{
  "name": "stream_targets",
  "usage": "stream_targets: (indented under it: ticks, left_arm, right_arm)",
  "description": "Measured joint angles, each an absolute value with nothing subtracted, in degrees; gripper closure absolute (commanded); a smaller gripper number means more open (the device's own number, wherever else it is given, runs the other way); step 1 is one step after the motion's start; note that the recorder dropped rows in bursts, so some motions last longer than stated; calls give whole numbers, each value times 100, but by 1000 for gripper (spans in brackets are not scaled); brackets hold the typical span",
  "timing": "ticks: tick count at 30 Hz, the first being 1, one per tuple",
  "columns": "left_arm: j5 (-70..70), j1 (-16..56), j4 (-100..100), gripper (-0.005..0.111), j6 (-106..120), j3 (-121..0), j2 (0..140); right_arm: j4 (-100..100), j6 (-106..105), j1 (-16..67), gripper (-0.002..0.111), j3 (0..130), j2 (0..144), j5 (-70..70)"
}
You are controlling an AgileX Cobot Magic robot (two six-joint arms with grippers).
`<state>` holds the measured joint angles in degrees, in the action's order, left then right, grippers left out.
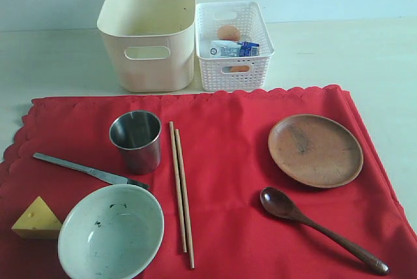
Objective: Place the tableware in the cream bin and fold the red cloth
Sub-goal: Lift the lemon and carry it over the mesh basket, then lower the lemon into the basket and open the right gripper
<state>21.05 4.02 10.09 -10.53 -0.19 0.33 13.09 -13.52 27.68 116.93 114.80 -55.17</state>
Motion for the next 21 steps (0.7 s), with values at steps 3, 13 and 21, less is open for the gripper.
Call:
stream_targets:
  ticks: [3, 13, 21]
  left_arm:
    - [2105, 402, 1009, 107, -1053, -19, 33]
    - [2105, 402, 1009, 107, -1053, -19, 33]
    - [2105, 402, 1009, 107, -1053, -19, 33]
  right_arm:
    - [1309, -1287, 2580, 108, 11693, 11568, -5491]
    - [1309, -956, 2075, 108, 11693, 12252, -4886]
    - [1309, -843, 1987, 108, 11693, 12995, -4664]
